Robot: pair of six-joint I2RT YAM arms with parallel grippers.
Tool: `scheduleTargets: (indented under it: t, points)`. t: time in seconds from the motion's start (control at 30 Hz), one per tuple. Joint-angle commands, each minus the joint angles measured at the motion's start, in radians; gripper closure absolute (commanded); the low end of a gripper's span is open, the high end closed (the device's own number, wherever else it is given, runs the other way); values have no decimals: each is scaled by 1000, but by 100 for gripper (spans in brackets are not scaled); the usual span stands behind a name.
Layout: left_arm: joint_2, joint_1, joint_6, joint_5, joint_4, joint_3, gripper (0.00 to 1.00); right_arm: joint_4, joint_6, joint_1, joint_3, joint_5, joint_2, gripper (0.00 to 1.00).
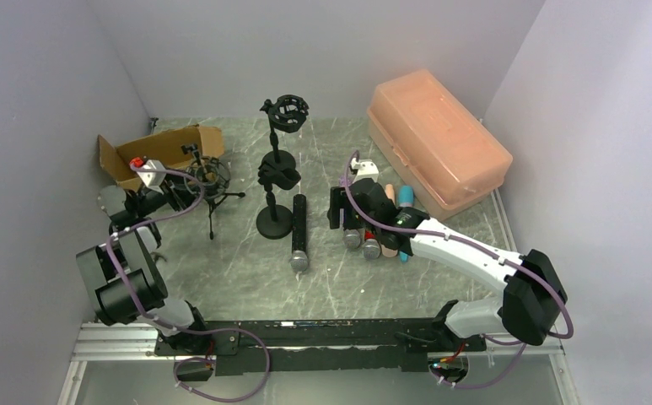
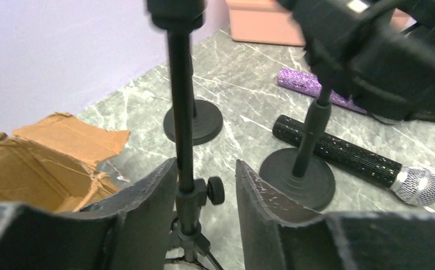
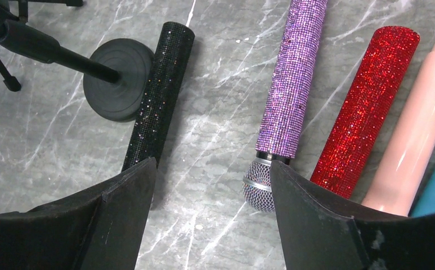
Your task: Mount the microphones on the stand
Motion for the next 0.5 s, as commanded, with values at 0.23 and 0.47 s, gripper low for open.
scheduleTargets:
  t: [0.23,0.47]
  points:
    - [-114,-16,-29,-53,-100,-71,74,21,12,-10,13,10,-32,25]
    - [-21,-16,-147,-107,46,-17,64,4,5,-8,62,9,-39,25]
